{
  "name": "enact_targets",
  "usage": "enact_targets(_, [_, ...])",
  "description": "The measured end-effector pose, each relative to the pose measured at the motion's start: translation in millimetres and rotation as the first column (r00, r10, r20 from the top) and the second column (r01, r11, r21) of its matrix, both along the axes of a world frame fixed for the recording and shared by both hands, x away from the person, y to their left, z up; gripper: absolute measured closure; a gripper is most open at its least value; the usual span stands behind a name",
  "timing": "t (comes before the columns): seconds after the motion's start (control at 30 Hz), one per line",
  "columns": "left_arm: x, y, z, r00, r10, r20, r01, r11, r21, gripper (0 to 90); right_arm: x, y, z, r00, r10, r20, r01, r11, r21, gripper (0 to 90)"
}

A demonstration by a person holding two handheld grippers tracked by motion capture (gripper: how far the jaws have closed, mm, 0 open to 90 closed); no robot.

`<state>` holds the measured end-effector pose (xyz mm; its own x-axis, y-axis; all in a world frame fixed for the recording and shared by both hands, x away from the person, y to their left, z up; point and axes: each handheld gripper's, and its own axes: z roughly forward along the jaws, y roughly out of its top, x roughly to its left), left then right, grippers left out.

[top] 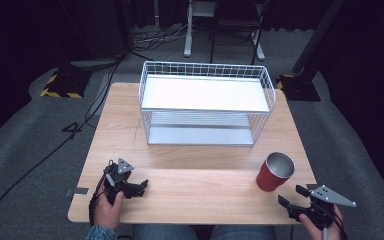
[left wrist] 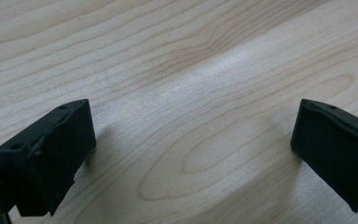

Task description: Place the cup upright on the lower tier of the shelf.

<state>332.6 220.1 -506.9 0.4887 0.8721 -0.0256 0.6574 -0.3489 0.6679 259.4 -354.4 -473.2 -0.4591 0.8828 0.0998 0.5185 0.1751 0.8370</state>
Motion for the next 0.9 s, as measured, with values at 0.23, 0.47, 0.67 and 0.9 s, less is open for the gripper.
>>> enact_targets(0.23, [0.0,0.0,0.0,1.0,0.0,0.0,0.0,1.0,0.0,0.1,5.1,7.4,-7.1,0.9999,-0.01,0.001,0.01,1.0,0.026,16.0])
enact_targets(0.47, [0.0,0.0,0.0,1.0,0.0,0.0,0.0,1.0,0.0,0.2,14.2,16.9,-11.0,0.9999,-0.008,0.01,0.007,0.999,0.04,15.9])
enact_targets(0.67, [0.0,0.0,0.0,1.0,0.0,0.0,0.0,1.0,0.0,0.2,28.7,26.4,-18.0,0.9993,-0.023,0.028,0.022,0.998,0.053,15.9])
enact_targets(0.9, [0.1,0.0,-0.1,1.0,-0.001,0.0,0.001,1.0,-0.001,0.1,41.0,32.2,-18.5,0.9979,-0.041,0.051,0.038,0.998,0.045,15.5])
